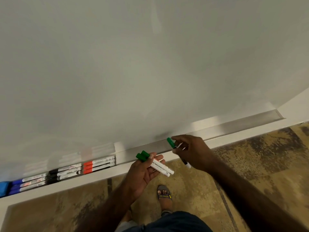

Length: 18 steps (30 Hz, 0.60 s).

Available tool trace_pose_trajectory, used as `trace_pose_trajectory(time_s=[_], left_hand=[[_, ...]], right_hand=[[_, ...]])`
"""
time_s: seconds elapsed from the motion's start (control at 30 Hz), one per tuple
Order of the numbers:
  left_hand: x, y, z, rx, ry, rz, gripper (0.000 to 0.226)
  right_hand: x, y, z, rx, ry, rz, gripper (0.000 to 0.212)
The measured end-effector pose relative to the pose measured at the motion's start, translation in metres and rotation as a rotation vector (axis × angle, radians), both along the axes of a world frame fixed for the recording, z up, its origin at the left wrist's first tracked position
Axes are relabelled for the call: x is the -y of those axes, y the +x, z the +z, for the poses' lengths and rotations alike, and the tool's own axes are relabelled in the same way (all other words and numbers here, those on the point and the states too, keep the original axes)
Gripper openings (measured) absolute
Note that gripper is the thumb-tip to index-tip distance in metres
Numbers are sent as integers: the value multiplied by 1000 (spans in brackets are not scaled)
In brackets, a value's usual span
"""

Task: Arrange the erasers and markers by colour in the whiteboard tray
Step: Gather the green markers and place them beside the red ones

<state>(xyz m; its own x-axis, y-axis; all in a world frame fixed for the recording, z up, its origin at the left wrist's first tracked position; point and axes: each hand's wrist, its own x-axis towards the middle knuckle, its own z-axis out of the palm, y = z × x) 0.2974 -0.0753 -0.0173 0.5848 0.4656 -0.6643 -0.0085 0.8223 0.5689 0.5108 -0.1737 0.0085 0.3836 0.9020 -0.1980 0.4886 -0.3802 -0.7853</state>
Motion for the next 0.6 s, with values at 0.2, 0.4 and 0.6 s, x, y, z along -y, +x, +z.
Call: trace_pose_trajectory(time_s=[0.2, 0.4, 0.6], left_hand=[[2, -3, 3, -10, -53, 48, 48], [1, -25, 6, -5, -1, 79, 50], [-11, -50, -3, -18, -2, 186, 53]], right_hand=[[-19, -42, -5, -174, 6, 75, 19], [-36, -71, -16, -111, 76, 157, 13], [-51, -99, -25, -184, 123, 88, 11]])
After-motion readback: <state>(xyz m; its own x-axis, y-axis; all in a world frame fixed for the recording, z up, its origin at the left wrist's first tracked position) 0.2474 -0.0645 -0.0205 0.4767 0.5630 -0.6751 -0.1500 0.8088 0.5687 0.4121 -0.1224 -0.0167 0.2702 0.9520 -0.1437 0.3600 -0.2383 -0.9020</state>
